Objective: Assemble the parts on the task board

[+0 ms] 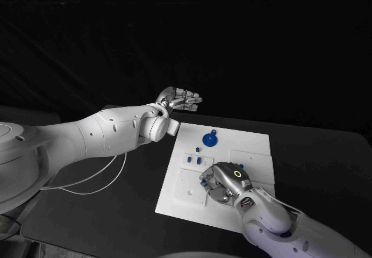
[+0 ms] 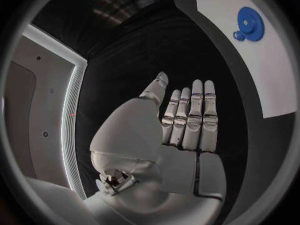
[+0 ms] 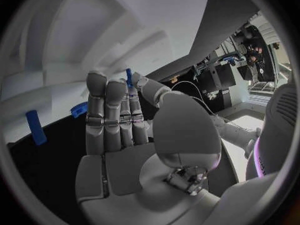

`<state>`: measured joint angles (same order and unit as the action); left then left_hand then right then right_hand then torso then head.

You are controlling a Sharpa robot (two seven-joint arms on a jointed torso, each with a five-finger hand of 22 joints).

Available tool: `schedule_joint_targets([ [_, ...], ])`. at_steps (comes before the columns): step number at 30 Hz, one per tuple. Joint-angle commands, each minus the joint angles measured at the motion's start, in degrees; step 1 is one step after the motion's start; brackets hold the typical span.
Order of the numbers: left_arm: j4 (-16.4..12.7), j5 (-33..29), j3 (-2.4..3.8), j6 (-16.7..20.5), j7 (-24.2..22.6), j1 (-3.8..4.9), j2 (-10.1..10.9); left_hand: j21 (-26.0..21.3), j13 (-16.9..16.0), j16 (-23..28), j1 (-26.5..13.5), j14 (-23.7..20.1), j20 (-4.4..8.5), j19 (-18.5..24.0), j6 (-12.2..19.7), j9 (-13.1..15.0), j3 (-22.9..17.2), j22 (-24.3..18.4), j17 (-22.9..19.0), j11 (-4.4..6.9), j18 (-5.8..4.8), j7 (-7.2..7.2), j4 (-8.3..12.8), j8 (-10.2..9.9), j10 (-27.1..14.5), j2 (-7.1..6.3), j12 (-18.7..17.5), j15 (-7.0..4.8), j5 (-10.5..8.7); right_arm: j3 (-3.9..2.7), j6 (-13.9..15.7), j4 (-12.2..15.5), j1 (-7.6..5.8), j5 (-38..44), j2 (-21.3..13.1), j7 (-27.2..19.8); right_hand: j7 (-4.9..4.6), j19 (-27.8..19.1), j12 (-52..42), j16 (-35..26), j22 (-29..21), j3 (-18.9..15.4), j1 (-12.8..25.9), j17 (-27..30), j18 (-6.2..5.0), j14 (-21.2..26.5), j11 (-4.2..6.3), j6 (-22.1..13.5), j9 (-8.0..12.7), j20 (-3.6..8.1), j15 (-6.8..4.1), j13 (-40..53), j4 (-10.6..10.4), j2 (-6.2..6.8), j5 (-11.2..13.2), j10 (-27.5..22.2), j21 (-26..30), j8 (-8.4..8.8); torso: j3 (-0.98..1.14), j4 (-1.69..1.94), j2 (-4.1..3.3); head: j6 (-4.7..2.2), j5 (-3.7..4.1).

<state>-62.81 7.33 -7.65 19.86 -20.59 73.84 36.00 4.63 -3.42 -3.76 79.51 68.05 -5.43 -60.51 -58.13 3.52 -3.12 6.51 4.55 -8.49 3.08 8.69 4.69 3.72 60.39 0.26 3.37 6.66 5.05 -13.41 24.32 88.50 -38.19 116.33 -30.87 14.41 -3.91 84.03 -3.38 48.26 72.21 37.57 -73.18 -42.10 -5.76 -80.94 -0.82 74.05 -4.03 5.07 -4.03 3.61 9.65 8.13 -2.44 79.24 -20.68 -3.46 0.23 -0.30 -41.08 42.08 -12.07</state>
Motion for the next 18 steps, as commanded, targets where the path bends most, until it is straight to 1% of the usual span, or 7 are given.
schedule_joint_targets([
  [1,-0.12,-0.21,0.05,-0.36,-0.18,0.04,-0.15,0.3,0.05,0.1,0.16,-0.45,-0.38,-0.16,-0.11,0.05,0.24,-0.05,-0.08,-0.02,0.32,-0.08,0.03,-0.09,-0.54,-0.01,0.18,0.02,-0.14,0.06,-1.17,-0.3,0.08,1.0,0.2,0.46,-0.06,2.27,-0.22,-0.45,0.01,0.52,-0.66,-0.18,-1.03,-0.44,0.2,0.38,-0.08,0.48,-0.14,0.03,0.0,0.01,-0.33,0.33,-0.28,-0.24,-0.01,0.05,0.0,0.03,-0.01],
  [18,0.05,-0.16,0.05,-0.74,0.08,0.04,-0.54,0.35,0.04,0.1,0.22,-0.65,-0.44,-0.15,-0.1,0.05,0.27,-0.2,-0.1,-0.08,0.38,-0.07,0.04,-0.09,-0.73,-0.04,0.18,0.08,-0.18,0.31,-3.7,-0.67,0.07,1.3,0.71,1.0,-0.12,2.18,-0.2,-0.57,-0.2,0.24,-0.56,-0.28,-1.03,-0.32,0.16,0.22,-0.07,0.44,-0.1,0.02,-0.07,-0.16,-0.33,0.17,0.21,-0.22,-0.03,-0.03,0.01,0.24,-0.03],
])
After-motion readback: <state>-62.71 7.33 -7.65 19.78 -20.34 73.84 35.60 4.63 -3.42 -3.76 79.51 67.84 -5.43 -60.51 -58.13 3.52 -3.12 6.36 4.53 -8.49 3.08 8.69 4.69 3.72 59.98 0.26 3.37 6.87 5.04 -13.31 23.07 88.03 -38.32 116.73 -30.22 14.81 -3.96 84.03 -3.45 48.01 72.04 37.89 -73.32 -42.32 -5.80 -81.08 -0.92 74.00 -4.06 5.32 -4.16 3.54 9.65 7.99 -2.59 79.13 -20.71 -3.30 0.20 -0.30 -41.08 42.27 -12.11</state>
